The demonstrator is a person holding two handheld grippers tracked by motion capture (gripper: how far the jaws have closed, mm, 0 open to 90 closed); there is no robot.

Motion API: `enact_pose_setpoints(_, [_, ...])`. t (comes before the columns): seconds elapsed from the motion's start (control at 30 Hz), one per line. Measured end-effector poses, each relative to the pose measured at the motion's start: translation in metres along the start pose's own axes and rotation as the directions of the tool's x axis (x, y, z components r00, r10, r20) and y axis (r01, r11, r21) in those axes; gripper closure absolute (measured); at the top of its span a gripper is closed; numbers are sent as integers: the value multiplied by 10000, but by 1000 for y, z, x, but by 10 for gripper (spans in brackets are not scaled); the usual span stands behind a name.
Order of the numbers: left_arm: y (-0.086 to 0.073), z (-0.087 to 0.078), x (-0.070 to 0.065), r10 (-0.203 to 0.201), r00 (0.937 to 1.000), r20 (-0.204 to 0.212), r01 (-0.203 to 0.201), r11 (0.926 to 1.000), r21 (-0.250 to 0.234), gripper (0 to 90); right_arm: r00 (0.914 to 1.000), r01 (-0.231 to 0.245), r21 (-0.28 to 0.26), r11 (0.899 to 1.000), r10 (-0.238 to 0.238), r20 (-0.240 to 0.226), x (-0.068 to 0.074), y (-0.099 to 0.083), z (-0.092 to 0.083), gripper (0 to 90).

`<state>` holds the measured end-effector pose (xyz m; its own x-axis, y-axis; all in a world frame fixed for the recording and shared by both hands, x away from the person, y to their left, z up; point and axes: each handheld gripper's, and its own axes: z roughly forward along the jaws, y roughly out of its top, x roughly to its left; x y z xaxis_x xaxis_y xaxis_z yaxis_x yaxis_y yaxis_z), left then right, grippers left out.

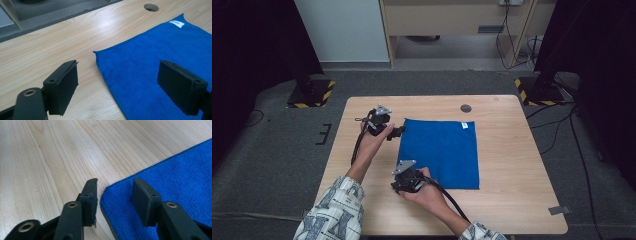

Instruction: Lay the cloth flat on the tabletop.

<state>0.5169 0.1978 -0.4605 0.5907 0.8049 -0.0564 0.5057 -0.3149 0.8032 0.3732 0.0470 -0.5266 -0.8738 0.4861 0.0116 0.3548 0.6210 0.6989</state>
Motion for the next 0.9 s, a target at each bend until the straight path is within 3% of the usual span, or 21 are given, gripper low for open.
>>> enact_pose_setpoints(0.1, [0,-1,0,120,9999,-118,-120,9999,-1,162,9999,54,139,9999,-56,90,-1,1,-1,638])
enact_pose_setpoints(0.23, [1,-1,1,103,9998,-166,-104,9999,-76,162,9995,141,313,9994,-149,273,-5,3,-2,822])
enact_pose_setpoints(0.3, [0,-1,1,136,9998,-157,-136,9999,1,162,9995,74,281,9996,-83,318,-7,2,-2,862])
enact_pose_setpoints(0.37, [0,-1,1,106,9999,-104,-105,9999,22,161,9994,87,228,9997,-95,337,-7,2,-2,867])
enact_pose_setpoints(0.43, [-1,0,2,-93,9997,230,94,10000,-5,161,9997,66,106,9999,-69,242,-5,2,-4,869])
enact_pose_setpoints(0.53, [-2,1,6,-68,10000,-62,69,10000,31,162,9999,42,-157,9999,-40,131,-1,1,-6,870])
enact_pose_setpoints(0.7, [-5,7,9,-247,9996,157,244,9996,172,163,9998,-67,-398,9992,59,-208,7,-3,-11,871])
enact_pose_setpoints(0.9, [-10,17,15,-391,9992,-54,392,9989,271,186,9990,-95,-426,9990,77,-430,14,-6,-14,870])
